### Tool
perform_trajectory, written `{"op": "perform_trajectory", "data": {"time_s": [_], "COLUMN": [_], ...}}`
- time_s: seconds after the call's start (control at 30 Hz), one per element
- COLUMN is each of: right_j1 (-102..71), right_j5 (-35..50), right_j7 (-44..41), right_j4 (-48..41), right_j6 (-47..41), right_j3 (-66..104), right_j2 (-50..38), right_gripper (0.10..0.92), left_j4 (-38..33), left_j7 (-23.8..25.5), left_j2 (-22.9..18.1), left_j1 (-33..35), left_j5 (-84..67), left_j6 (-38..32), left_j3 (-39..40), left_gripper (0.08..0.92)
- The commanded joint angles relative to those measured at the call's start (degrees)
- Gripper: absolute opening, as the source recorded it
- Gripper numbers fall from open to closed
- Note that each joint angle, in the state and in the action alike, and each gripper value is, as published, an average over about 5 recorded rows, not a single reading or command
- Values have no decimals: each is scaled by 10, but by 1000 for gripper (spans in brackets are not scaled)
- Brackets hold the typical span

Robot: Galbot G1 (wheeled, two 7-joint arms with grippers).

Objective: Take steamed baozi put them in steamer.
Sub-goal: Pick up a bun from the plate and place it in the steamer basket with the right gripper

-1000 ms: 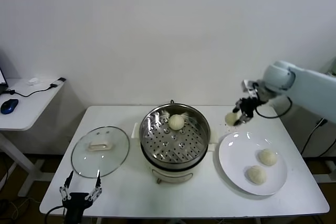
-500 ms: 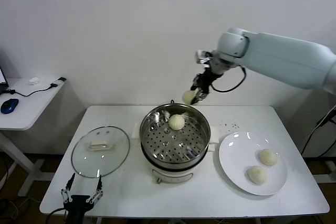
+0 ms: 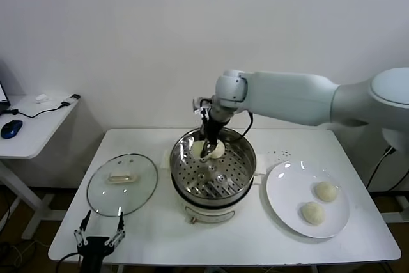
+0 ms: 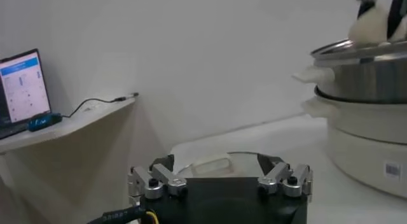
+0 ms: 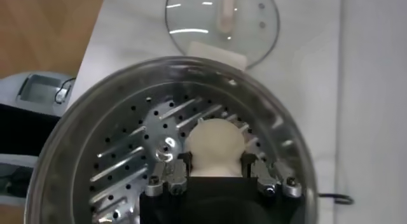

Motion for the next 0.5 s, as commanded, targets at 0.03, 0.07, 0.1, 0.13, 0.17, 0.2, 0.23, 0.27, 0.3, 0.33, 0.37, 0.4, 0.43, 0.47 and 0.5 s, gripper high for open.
{"op": "perform_trajectory", "data": {"time_s": [0.03,0.07,0.1,0.13,0.17,0.2,0.23,0.27,0.3,0.33,0.37,0.4,0.43,0.47,0.5], "right_j1": [-51,-54,-55,-56,-57,-57,-57,-58,-58,-59,-59,-57,-55,-53,-50], "right_j5": [9,9,8,8,8,8,8,8,8,9,9,9,10,12,13], "right_j7": [30,30,30,30,30,29,29,29,30,30,31,30,30,29,29], "right_j4": [-7,-9,-11,-13,-15,-16,-16,-16,-17,-17,-17,-17,-16,-15,-13], "right_j6": [-15,-15,-16,-16,-16,-16,-16,-16,-16,-17,-19,-20,-21,-23,-24], "right_j3": [-15,-15,-14,-14,-14,-14,-14,-14,-13,-12,-10,-9,-9,-9,-8], "right_j2": [40,40,41,42,43,43,44,44,44,43,43,42,41,40,38], "right_gripper": [526,526,526,526,526,526,526,526,526,526,528,537,547,564,591], "left_j4": [-8,-7,-6,-4,-1,1,3,4,5,5,5,5,5,4,4], "left_j7": [1,1,1,1,1,0,0,0,0,-1,-1,-1,-1,-1,-1], "left_j2": [-6,-6,-5,-4,-4,-3,-3,-3,-3,-3,-2,-2,-2,-2,-2], "left_j1": [-6,-5,-4,-3,-2,-2,-1,0,0,1,2,2,2,2,2], "left_j5": [-2,-2,-3,-3,-4,-4,-4,-5,-5,-5,-6,-6,-6,-6,-6], "left_j6": [9,9,8,7,5,4,3,3,2,1,1,1,1,1,1], "left_j3": [0,-1,-1,-2,-2,-3,-3,-3,-3,-3,-3,-3,-3,-3,-3], "left_gripper": [823,823,823,823,823,823,823,823,823,823,823,823,823,823,823]}}
